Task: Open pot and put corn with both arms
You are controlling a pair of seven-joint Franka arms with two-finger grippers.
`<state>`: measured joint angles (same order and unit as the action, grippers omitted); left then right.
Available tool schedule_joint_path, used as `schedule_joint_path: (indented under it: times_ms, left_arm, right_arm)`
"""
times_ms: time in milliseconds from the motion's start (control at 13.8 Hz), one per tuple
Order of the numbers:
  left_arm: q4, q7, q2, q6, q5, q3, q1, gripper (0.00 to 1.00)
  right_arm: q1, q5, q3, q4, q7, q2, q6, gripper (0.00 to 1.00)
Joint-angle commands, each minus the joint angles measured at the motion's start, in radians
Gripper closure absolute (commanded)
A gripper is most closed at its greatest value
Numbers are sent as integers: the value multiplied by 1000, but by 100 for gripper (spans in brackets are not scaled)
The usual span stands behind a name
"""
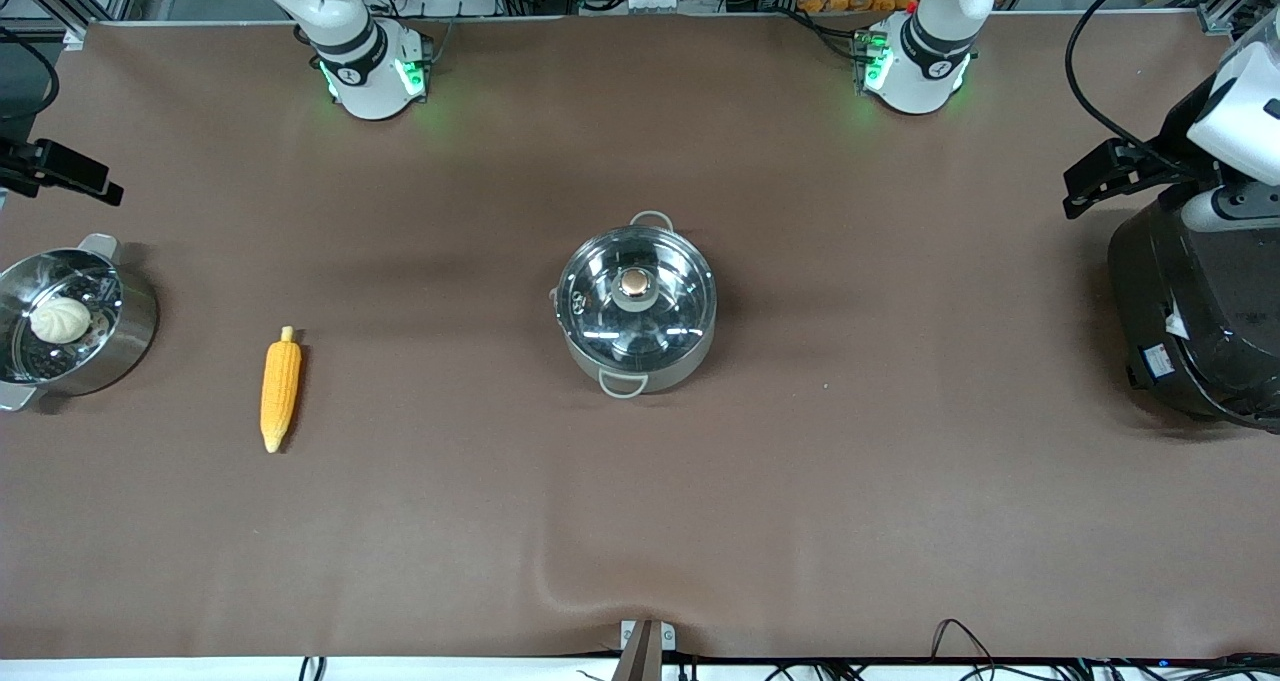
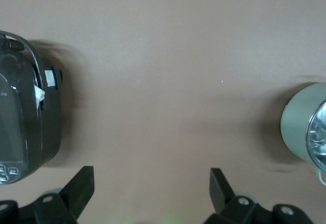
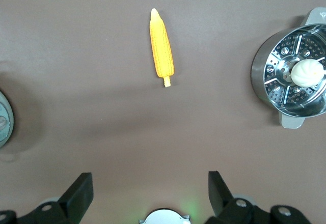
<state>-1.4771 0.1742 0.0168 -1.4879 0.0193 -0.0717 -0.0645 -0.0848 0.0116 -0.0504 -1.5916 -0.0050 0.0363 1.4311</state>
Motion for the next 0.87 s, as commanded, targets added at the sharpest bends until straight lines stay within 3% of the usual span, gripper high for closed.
schedule_joint_path:
  times_ms: [0,800]
  left_arm:
    - [27,-16,6,23,-21,12,-6,0]
    - [26,-18,28,12,-22,10,-3,0]
  right_arm:
    - [-6,14,7,-4,19,20,-14,0]
    - [-7,16,6,-11,10,16,-31,0]
